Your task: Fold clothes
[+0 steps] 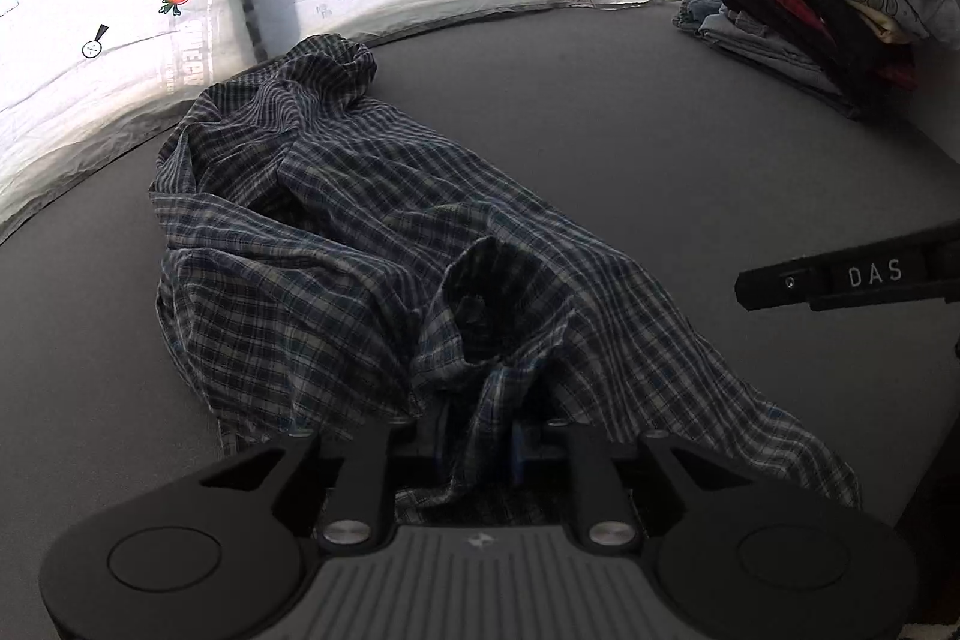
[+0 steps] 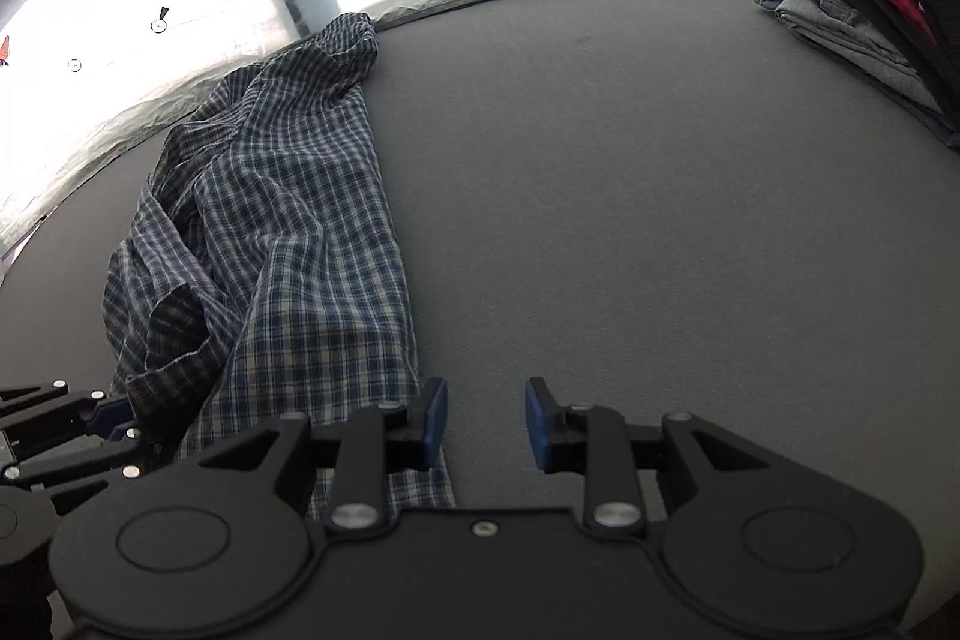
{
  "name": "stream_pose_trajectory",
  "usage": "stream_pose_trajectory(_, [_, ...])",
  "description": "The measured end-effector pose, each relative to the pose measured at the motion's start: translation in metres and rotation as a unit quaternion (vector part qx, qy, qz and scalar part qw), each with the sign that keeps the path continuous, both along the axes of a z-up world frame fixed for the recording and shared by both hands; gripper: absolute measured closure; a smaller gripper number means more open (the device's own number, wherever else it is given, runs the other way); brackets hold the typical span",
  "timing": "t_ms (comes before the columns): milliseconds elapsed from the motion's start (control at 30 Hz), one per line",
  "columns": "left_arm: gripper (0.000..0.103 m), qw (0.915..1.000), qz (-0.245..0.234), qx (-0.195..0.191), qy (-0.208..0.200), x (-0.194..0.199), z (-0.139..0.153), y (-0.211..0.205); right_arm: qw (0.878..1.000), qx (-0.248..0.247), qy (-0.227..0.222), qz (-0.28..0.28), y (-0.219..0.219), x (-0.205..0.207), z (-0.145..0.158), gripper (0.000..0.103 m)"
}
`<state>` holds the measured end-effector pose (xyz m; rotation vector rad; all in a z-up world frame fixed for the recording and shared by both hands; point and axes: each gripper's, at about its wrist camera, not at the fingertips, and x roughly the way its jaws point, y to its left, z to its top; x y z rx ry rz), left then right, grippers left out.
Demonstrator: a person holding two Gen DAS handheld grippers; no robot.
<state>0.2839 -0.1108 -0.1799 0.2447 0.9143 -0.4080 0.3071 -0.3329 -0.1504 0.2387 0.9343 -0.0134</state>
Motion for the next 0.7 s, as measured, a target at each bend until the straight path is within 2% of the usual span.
stream_pose_trajectory(133, [0.062,0.9995,0.022,-0.010,0.018,-0.011,-0.003,0.011,1.000,0.005,-0.001,0.005,0.000,-0.012,0.001,0.072])
stream_pose_trajectory(400, [0.056,0.9956,0.077,-0.020,0.049,-0.026,-0.004,0.034,0.999,0.000,-0.007,0.049,0.021,-0.016,0.005,0.071])
stream_pose_trajectory(500, [0.055,0.9914,0.106,-0.040,0.065,-0.029,-0.002,0.049,0.998,-0.001,-0.012,0.062,0.028,-0.016,0.008,0.071])
stream_pose_trajectory(700, [0.050,0.9804,0.168,-0.076,0.069,-0.038,0.005,0.083,0.993,-0.013,-0.060,0.099,0.050,-0.014,0.025,0.071])
